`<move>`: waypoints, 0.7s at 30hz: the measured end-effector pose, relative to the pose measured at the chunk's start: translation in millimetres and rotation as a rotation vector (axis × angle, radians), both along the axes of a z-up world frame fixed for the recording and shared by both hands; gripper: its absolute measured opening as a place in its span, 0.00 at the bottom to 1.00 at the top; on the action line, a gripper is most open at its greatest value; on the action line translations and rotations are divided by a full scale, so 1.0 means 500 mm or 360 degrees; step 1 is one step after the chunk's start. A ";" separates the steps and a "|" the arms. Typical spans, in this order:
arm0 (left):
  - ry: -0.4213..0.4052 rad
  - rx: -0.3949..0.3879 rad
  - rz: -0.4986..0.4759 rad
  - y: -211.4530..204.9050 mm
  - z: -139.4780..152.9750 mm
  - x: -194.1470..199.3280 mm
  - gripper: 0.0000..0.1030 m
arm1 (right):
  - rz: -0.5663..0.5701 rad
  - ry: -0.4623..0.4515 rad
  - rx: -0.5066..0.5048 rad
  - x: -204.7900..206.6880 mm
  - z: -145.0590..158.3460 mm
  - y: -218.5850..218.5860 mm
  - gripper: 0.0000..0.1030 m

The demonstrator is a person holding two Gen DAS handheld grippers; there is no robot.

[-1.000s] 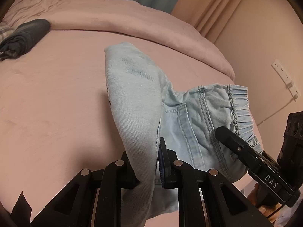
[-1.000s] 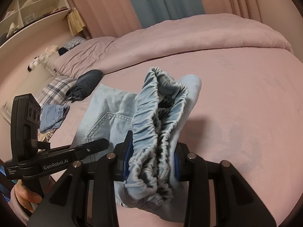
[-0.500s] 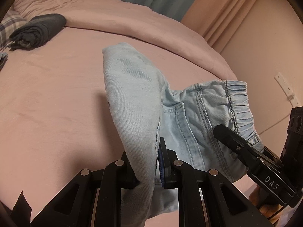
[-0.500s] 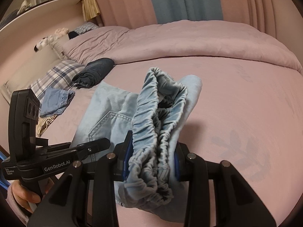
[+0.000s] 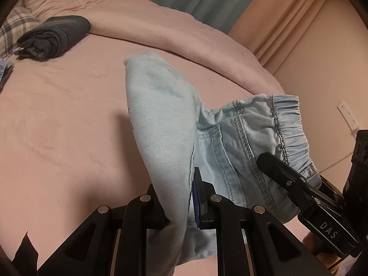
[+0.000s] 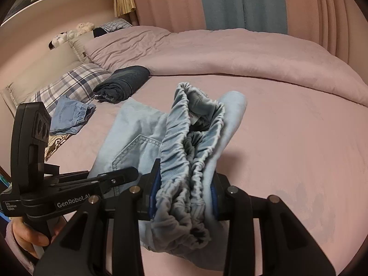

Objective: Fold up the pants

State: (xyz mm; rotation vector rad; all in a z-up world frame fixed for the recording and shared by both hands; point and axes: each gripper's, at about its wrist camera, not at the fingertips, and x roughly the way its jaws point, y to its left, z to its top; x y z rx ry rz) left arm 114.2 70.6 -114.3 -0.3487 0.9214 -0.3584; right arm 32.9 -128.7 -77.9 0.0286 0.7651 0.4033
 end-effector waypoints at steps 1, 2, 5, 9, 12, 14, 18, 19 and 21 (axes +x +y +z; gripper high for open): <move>-0.0002 0.0001 0.0002 -0.001 0.000 0.007 0.14 | 0.0003 0.0000 -0.0001 0.005 0.000 0.001 0.35; -0.0005 0.0001 0.0003 -0.001 -0.001 0.014 0.14 | 0.0004 -0.0001 -0.0002 0.007 -0.002 0.000 0.35; -0.0007 0.0001 0.0009 -0.003 -0.003 0.038 0.14 | 0.0009 -0.0001 -0.0005 0.026 -0.002 0.007 0.35; -0.0010 0.0002 0.0014 -0.001 -0.006 0.062 0.14 | 0.0013 -0.0009 -0.0018 0.042 -0.004 0.014 0.35; -0.0016 0.0005 0.0010 -0.006 -0.007 0.082 0.14 | 0.0017 -0.0017 -0.0035 0.065 -0.004 0.021 0.35; -0.0018 0.0004 0.0009 0.000 -0.010 0.085 0.14 | 0.0020 -0.0024 -0.0043 0.077 -0.003 0.024 0.35; -0.0018 0.0004 0.0007 -0.002 -0.015 0.093 0.14 | 0.0011 -0.0029 -0.0054 0.102 -0.005 0.028 0.35; -0.0018 0.0008 0.0005 -0.004 -0.016 0.100 0.14 | 0.0008 -0.0028 -0.0054 0.108 -0.006 0.028 0.35; -0.0022 0.0019 0.0001 -0.004 -0.015 0.110 0.14 | 0.0004 -0.0029 -0.0054 0.118 -0.008 0.030 0.35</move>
